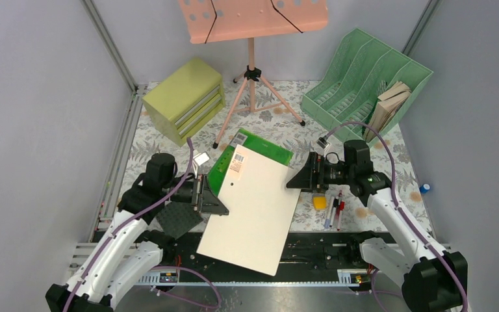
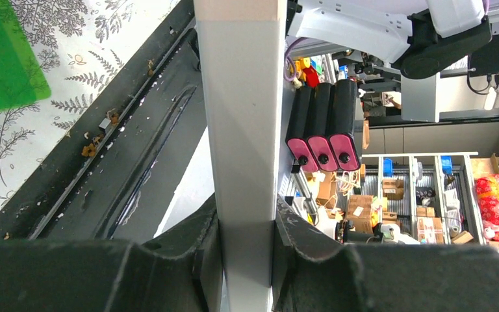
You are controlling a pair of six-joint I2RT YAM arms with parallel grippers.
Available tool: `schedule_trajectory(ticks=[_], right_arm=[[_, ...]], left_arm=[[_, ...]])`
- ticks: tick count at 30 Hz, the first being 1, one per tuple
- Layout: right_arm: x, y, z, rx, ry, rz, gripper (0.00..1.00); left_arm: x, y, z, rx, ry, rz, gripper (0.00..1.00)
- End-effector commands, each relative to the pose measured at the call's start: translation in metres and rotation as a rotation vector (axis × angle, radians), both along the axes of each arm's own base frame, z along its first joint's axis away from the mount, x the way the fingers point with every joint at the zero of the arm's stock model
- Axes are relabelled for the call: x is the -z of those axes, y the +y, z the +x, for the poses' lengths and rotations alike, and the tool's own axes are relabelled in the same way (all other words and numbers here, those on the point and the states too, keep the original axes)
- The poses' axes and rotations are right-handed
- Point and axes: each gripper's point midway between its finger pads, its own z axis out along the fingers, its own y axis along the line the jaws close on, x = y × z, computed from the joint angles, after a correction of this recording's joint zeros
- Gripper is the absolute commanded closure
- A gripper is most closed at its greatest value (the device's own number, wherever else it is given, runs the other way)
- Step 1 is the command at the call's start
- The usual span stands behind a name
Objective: Organize the desk
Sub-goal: Place the folder in the storage box.
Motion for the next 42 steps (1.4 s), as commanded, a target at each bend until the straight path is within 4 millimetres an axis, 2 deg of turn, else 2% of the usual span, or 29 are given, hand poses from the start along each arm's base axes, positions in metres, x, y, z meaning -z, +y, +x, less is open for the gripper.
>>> schedule_trajectory(ticks=[1,5,9,18,25,27,31,38,41,42], right_arm=[[-0.032,0.012,0.001,-0.038,-0.065,0.172,0.01],[-0.051,0.017,-0.005,-0.072,-0.088,0.282,0.04],[-0.065,0.016,-0.016,-0.098,-0.116,0.328,0.14],[-0.086,0.011,-0.040,-0.157,-0.218,0.351,0.17],[-0.098,0.010,-0.043,-0.155,-0.234,0.343,0.22],[-0.101,0.010,-0.044,-0.153,-0.239,0.343,0.27],[-0.106,0.009,-0.046,-0.152,-0.254,0.345,0.42],[-0.102,0.009,-0.046,-0.143,-0.255,0.333,0.85],[-0.101,0.008,-0.044,-0.133,-0.255,0.329,0.99],[-0.100,0.008,-0.044,-0.132,-0.256,0.326,1.00]], left_arm=[[-0.021,-0.003,-0.005,0.065,-0.081,-0.093,0.97],[-0.014,-0.003,-0.002,0.057,-0.072,-0.080,0.97],[-0.009,-0.004,0.003,0.043,-0.073,-0.063,0.97],[0.011,0.002,0.010,0.020,-0.090,0.052,0.99],[0.023,0.004,0.013,0.010,-0.093,0.093,1.00],[0.025,0.005,0.013,0.006,-0.093,0.100,1.00],[0.027,0.006,0.013,0.003,-0.094,0.104,0.99],[0.031,0.006,0.012,0.000,-0.090,0.112,0.94],[0.030,0.007,0.014,-0.012,-0.103,0.121,0.83],[0.029,0.007,0.015,-0.017,-0.110,0.121,0.77]])
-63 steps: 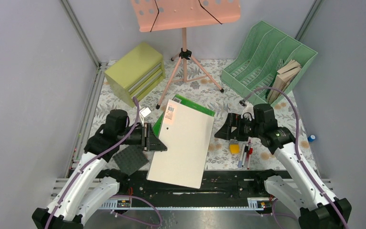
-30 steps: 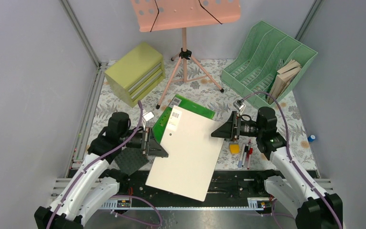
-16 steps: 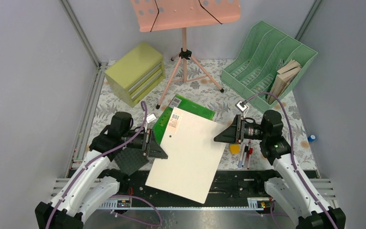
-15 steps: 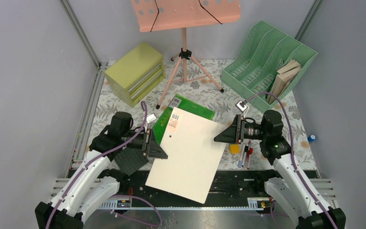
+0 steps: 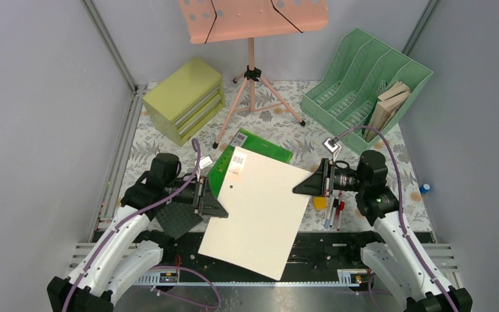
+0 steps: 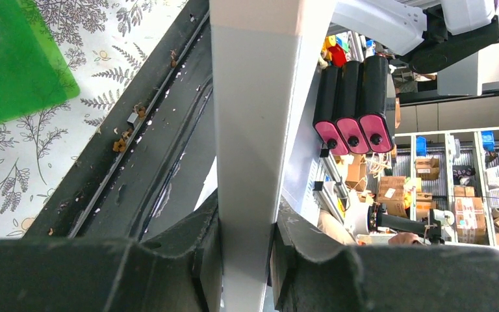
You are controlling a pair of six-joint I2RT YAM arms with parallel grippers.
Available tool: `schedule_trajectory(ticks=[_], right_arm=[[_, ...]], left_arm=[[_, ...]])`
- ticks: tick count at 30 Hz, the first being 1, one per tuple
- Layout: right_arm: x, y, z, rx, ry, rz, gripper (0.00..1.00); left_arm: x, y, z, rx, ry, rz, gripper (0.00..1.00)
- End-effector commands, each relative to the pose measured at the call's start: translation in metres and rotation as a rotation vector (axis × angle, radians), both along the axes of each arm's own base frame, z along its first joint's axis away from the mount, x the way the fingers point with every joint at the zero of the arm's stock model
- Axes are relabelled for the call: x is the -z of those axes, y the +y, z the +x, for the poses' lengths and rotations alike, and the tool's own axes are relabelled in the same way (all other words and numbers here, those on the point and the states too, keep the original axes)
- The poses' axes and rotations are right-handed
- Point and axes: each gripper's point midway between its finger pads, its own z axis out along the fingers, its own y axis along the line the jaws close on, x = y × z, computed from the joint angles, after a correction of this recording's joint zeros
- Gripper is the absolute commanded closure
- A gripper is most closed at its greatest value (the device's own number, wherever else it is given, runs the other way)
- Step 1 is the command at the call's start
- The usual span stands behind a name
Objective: Organize the desk
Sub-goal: Place the folder in the storage box.
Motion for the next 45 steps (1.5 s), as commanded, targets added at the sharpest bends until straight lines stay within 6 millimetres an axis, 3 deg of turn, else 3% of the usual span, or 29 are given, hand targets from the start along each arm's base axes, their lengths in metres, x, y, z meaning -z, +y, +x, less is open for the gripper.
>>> schedule_trajectory(ticks=[1,4,6,7,13,17,23,29,34,40,45], right_arm=[[-0.029,0.000,-0.004,-0.011,-0.099,0.027,1.00],[-0.027,-0.001,-0.003,0.001,-0.102,0.015,1.00],[-0.028,-0.001,-0.003,0.003,-0.110,0.015,1.00],[-0.028,-0.001,-0.003,0.008,-0.116,0.013,1.00],[-0.022,-0.003,0.000,0.041,-0.100,-0.018,1.00],[-0.014,-0.006,0.003,0.071,-0.102,-0.062,1.00],[-0.005,-0.013,0.009,0.138,-0.120,-0.141,1.00],[0.006,-0.025,0.017,0.227,-0.121,-0.261,1.00],[0.016,-0.039,0.023,0.305,-0.132,-0.361,1.00],[0.019,-0.052,0.030,0.389,-0.143,-0.425,1.00],[0.023,-0.060,0.037,0.441,-0.136,-0.472,1.00]], left_arm=[[0.005,0.004,0.014,-0.079,-0.039,0.066,0.70],[0.000,0.004,0.014,-0.080,-0.056,0.057,0.27],[-0.009,0.003,0.016,-0.085,-0.082,0.044,0.05],[-0.013,0.003,0.018,-0.098,-0.097,0.043,0.02],[-0.031,0.008,0.041,-0.221,-0.193,0.083,0.01],[-0.033,0.025,0.066,-0.360,-0.259,0.215,0.01],[-0.036,0.071,0.105,-0.634,-0.362,0.446,0.01],[-0.050,0.114,0.131,-0.898,-0.453,0.560,0.01],[-0.056,0.141,0.139,-1.066,-0.525,0.579,0.01],[-0.048,0.159,0.144,-1.194,-0.594,0.565,0.01],[-0.030,0.169,0.142,-1.206,-0.629,0.613,0.01]])
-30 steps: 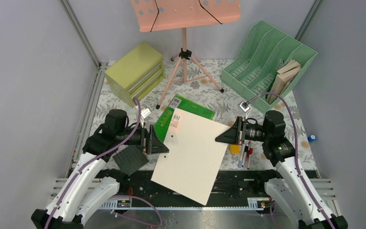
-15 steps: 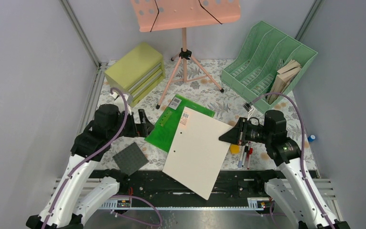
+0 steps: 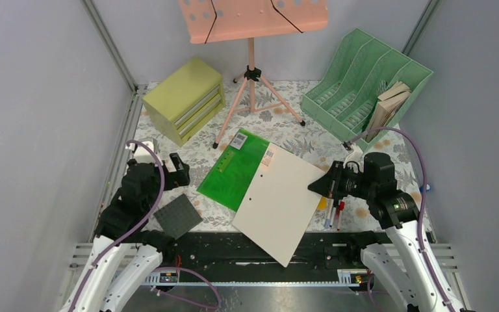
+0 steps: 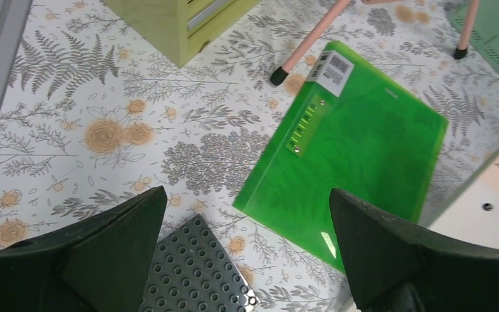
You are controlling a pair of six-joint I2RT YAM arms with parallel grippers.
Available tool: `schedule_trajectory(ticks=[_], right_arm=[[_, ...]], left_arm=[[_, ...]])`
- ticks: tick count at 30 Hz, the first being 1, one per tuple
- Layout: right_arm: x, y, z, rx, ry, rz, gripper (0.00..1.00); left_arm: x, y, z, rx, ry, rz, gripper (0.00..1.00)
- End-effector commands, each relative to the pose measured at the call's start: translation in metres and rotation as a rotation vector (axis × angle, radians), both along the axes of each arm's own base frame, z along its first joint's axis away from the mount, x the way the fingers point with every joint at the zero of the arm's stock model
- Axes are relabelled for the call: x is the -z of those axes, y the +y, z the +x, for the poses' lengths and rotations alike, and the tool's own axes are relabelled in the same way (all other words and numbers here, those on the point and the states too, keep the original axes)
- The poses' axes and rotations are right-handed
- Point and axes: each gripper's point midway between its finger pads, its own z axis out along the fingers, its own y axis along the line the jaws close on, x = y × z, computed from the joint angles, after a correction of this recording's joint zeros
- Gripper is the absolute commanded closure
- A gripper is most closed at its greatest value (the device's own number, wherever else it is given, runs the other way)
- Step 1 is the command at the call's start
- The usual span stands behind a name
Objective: Organize the desk
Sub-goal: Place the folder in the storage box.
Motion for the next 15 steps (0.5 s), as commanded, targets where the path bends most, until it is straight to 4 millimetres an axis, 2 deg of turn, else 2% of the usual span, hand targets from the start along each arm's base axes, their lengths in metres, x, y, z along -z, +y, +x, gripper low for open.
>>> schedule_trajectory(ticks=[1,4,7,11,13,15], right_arm=[[-0.017,-0.010,0.012,0.060,-0.085,-0.043,1.00],[-0.017,-0.011,0.015,0.077,-0.079,-0.046,1.00],[-0.016,-0.016,0.020,0.134,-0.056,-0.057,1.00],[-0.021,-0.029,0.027,0.241,-0.049,-0.086,1.00],[-0.025,-0.035,0.030,0.280,-0.061,-0.095,1.00],[-0.027,-0.041,0.035,0.331,-0.071,-0.104,1.00]], left_arm=[[0.000,0.015,0.009,-0.073,-0.075,0.037,0.01],[0.020,0.018,0.007,-0.100,-0.031,0.042,0.01],[0.014,0.023,0.005,-0.110,-0.031,0.062,0.01],[0.012,0.019,0.004,-0.080,-0.027,0.067,0.01],[0.020,0.022,0.003,-0.118,0.000,0.045,0.01],[0.037,0.035,-0.003,-0.252,0.047,-0.008,0.01]])
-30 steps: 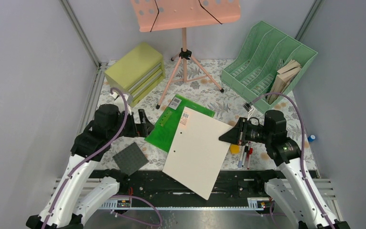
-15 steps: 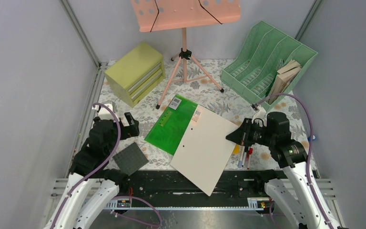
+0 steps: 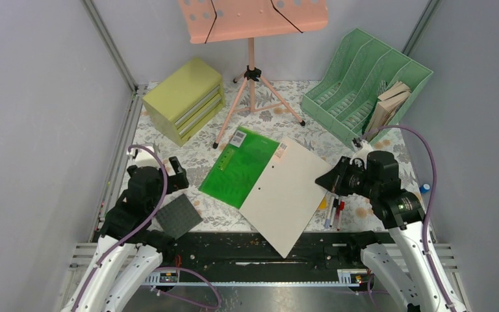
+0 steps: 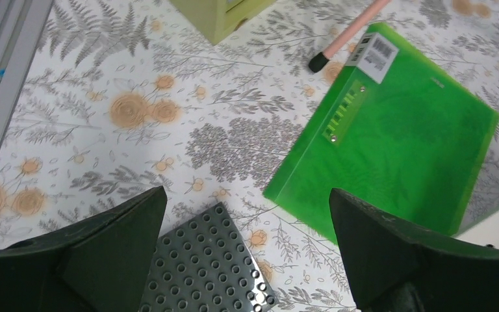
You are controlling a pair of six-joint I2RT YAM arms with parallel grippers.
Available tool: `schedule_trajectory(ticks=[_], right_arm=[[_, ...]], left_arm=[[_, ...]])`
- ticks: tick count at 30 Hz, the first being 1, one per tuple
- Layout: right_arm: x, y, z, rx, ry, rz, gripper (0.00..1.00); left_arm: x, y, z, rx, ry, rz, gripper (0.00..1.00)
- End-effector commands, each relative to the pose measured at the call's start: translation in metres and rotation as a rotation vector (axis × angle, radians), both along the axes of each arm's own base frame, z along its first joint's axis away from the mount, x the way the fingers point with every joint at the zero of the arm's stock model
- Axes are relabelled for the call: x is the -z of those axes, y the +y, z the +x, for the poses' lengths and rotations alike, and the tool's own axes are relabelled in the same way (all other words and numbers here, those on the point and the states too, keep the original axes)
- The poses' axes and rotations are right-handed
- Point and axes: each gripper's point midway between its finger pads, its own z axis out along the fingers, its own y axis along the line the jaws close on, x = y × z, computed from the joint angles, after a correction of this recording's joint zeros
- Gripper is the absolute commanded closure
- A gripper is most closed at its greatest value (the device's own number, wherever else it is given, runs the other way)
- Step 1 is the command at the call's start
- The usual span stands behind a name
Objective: Organize the desk
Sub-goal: Place the folder in the storage box.
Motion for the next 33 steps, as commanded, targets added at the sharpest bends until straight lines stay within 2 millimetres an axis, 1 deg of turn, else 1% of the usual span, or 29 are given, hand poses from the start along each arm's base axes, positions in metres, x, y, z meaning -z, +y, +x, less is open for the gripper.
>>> schedule_trajectory(ticks=[1,4,6,11,15,19,26,33], right_arm=[[-0.025,-0.022,0.022,0.168,-0.101,-0.045,1.00],[-0.030,-0.029,0.030,0.215,-0.115,-0.062,1.00],[-0.034,-0.033,0.036,0.252,-0.116,-0.070,1.00],[-0.051,-0.042,0.052,0.331,-0.132,-0.089,1.00],[-0.073,-0.047,0.062,0.350,-0.179,-0.111,1.00],[-0.097,-0.050,0.063,0.351,-0.229,-0.120,1.00],[-0.141,-0.056,0.057,0.368,-0.339,-0.106,1.00],[-0.179,-0.083,0.059,0.465,-0.441,-0.206,1.00]], left_arm=[[0.007,0.025,-0.004,-0.229,0.007,-0.071,0.01],[-0.008,0.038,-0.005,-0.272,-0.023,-0.022,0.01],[-0.007,0.041,-0.006,-0.291,-0.029,-0.018,0.01],[-0.007,0.034,-0.006,-0.246,-0.023,-0.029,0.01],[-0.007,0.028,-0.005,-0.210,-0.016,-0.035,0.01],[-0.006,0.025,-0.005,-0.195,-0.009,-0.038,0.01],[-0.005,0.022,-0.005,-0.177,-0.004,-0.043,0.01],[-0.005,0.021,-0.005,-0.171,-0.006,-0.048,0.01]])
